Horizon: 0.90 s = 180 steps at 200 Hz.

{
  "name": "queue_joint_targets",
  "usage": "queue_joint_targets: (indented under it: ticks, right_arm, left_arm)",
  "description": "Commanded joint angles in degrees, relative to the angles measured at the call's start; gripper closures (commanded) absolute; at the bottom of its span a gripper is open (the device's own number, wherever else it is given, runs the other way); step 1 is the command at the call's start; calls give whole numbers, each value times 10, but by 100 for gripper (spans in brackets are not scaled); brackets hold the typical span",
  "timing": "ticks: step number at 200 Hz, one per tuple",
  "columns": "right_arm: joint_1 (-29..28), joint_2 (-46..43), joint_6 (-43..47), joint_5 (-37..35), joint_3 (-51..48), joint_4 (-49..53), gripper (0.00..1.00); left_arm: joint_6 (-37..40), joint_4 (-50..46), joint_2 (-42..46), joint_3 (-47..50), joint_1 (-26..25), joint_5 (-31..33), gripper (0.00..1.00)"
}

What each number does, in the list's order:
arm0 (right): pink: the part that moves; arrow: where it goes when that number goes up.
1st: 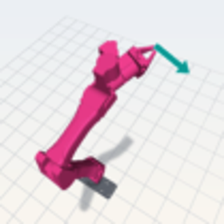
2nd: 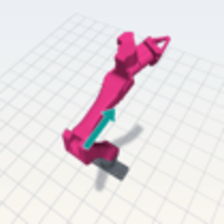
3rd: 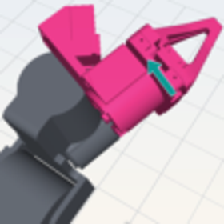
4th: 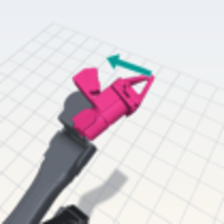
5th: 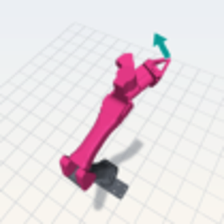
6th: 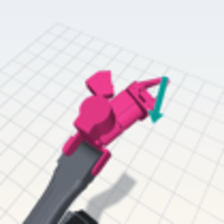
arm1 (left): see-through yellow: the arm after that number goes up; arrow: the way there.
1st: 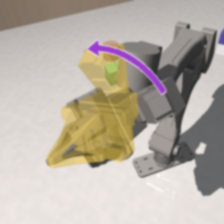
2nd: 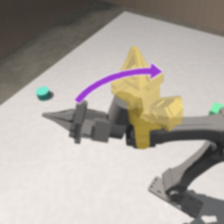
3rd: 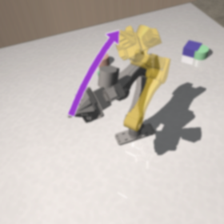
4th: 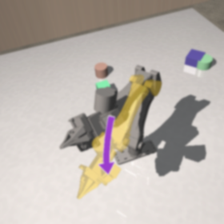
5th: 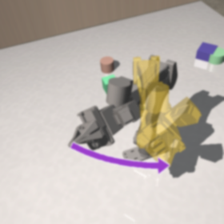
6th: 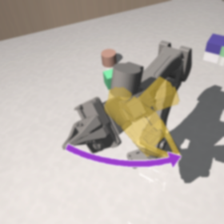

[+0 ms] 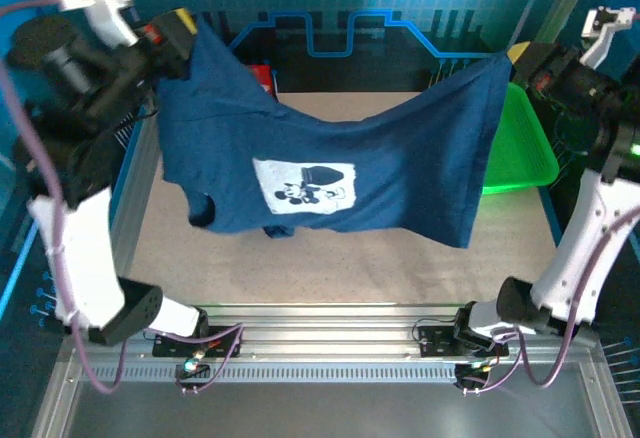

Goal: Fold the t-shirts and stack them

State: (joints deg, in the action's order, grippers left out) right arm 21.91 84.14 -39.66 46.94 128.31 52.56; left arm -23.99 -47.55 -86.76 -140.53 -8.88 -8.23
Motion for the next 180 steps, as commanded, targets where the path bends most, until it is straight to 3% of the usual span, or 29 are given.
queue_joint_targets:
  ticks: [1,32,46,57,86,103,127,156,170,180]
  right_arm:
    - [-23,67,4,-12,30,-15,100]
    - [-50,172,-13,-34,51,-82,100]
    - [-57,234,-23,-34,100,-94,100]
    - [-62,287,-23,-34,167,-96,100]
    - [-51,403,-93,-28,346,-125,100]
    - [-34,427,-142,-23,397,-150,100]
    - [-13,388,-136,-13,370,-161,100]
    - [5,301,-67,2,254,-123,100]
    - [13,249,-16,1,168,-88,100]
    - [15,202,17,3,82,-76,100]
  left_arm:
    - [-55,57,-73,-14,24,-80,100]
    - [-110,95,-199,-92,63,-141,100]
    - [-107,127,-264,-152,82,-207,100]
    - [-108,134,-302,-192,96,-216,100]
    - [-157,219,-312,-198,140,-227,100]
    - [-173,253,-300,-199,161,-229,100]
    - [-180,264,-276,-198,180,-252,100]
    - [-158,246,-232,-174,189,-301,100]
    - [-137,222,-183,-103,187,-326,100]
    - [-113,215,-124,4,181,-335,100]
